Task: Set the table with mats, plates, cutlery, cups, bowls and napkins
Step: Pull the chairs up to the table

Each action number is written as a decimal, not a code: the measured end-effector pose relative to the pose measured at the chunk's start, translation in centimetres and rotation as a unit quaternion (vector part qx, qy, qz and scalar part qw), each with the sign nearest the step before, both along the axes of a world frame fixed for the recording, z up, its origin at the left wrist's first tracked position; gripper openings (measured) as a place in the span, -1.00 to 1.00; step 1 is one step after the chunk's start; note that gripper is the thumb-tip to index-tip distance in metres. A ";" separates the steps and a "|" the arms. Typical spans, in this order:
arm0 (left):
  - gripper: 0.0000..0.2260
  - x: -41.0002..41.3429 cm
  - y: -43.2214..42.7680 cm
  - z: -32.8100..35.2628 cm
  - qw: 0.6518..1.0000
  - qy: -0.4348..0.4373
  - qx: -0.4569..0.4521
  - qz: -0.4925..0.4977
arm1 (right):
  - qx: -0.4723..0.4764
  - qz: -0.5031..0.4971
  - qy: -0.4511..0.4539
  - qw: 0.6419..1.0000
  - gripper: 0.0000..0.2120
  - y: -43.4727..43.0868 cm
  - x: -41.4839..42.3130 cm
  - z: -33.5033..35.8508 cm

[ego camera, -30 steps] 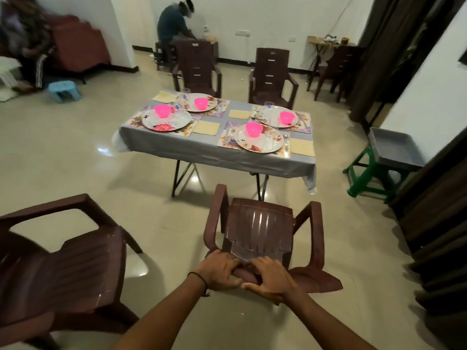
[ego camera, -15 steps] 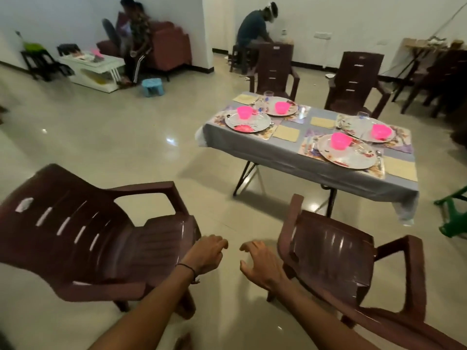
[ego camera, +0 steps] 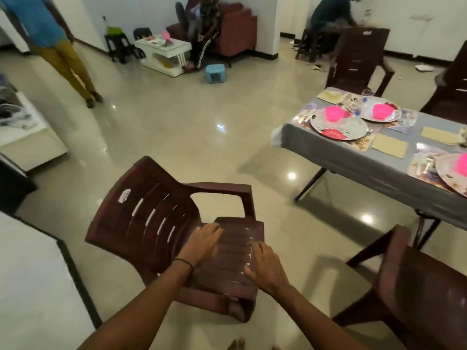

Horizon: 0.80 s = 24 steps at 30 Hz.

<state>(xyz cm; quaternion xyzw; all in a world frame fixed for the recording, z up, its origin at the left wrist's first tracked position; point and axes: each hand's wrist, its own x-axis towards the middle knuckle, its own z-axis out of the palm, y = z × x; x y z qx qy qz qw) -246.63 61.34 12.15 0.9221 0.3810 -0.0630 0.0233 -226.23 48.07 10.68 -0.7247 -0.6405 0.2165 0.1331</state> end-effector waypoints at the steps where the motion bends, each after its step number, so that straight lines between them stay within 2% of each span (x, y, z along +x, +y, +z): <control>1: -0.58 -1.1 0.7 0.2 1.000 -0.007 0.001 0.015 | -0.002 0.011 0.002 1.000 -0.36 1.1 -0.8 0.0; 10: -0.47 -10.5 6.0 2.4 0.984 -0.025 0.050 0.172 | -0.039 0.131 -0.006 0.991 -0.30 8.8 -8.4 -0.6; 14: -0.46 -14.4 10.1 3.8 0.959 -0.008 0.068 0.276 | -0.051 0.172 -0.015 0.984 -0.28 10.4 -11.3 -0.9; 17: -0.41 -17.0 13.7 4.2 0.933 -0.003 0.074 0.353 | -0.072 0.176 -0.018 0.982 -0.30 10.7 -13.1 -1.4; 24: -0.35 -22.1 21.8 4.1 0.925 0.022 0.066 0.373 | -0.120 0.133 -0.018 0.984 -0.27 12.8 -17.6 -2.0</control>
